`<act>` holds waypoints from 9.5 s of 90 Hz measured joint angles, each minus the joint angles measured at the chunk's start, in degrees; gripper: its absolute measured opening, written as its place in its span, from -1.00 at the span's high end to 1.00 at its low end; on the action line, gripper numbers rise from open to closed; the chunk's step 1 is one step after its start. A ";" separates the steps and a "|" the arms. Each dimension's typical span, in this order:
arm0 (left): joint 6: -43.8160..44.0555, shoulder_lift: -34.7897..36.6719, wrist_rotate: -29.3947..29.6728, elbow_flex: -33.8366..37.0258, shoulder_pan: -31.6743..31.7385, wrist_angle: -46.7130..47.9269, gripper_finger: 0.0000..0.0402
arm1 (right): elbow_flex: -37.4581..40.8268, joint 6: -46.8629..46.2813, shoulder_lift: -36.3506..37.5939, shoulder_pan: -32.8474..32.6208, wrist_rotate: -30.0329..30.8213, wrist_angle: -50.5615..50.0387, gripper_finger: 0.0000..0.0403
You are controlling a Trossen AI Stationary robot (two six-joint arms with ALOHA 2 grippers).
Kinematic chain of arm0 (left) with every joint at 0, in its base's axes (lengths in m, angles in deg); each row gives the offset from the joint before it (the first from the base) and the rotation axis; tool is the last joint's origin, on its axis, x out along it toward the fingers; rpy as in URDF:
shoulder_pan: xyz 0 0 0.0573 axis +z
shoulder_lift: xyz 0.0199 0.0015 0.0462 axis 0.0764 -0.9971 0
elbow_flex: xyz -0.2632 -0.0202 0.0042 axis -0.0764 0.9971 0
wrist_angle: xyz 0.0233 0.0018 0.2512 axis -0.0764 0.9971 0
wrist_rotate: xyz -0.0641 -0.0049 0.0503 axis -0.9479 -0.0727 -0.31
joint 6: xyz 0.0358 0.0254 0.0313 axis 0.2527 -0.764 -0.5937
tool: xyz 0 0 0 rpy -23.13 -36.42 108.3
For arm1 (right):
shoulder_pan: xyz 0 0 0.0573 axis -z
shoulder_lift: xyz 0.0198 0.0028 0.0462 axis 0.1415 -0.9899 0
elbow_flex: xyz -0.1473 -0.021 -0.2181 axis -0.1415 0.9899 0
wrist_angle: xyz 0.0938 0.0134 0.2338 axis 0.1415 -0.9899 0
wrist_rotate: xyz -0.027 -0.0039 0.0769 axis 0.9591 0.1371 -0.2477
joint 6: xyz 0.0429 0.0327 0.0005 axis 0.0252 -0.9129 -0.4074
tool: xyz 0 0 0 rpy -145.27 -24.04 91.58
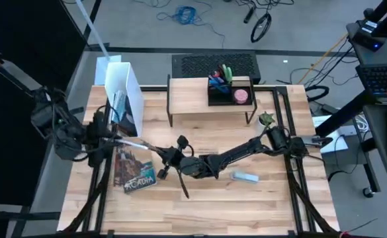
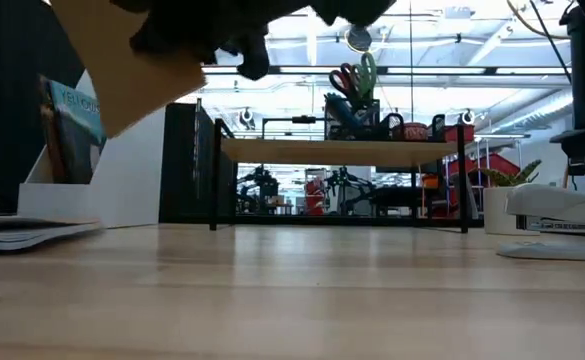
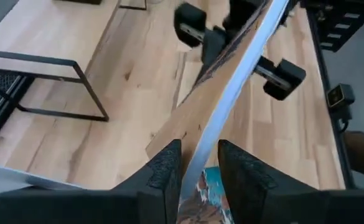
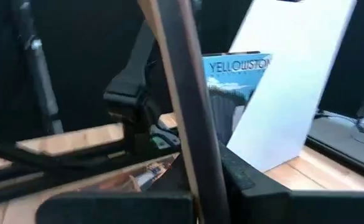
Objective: Stock shelves
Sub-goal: Put the brown book into the white bookshelf
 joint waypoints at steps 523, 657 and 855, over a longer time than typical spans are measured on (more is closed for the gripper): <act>-43.63 22.98 -10.98 8.81 48.35 -29.56 1.00 | -37.83 4.11 -23.90 13.26 5.70 4.18 1.00; -43.26 22.83 -11.64 8.81 48.35 -29.58 1.00 | -37.83 -4.04 -26.50 15.55 -10.30 -12.62 0.32; -43.23 22.81 -12.86 8.90 48.35 -29.56 1.00 | -37.87 -6.63 -24.57 12.55 -9.94 -40.27 1.00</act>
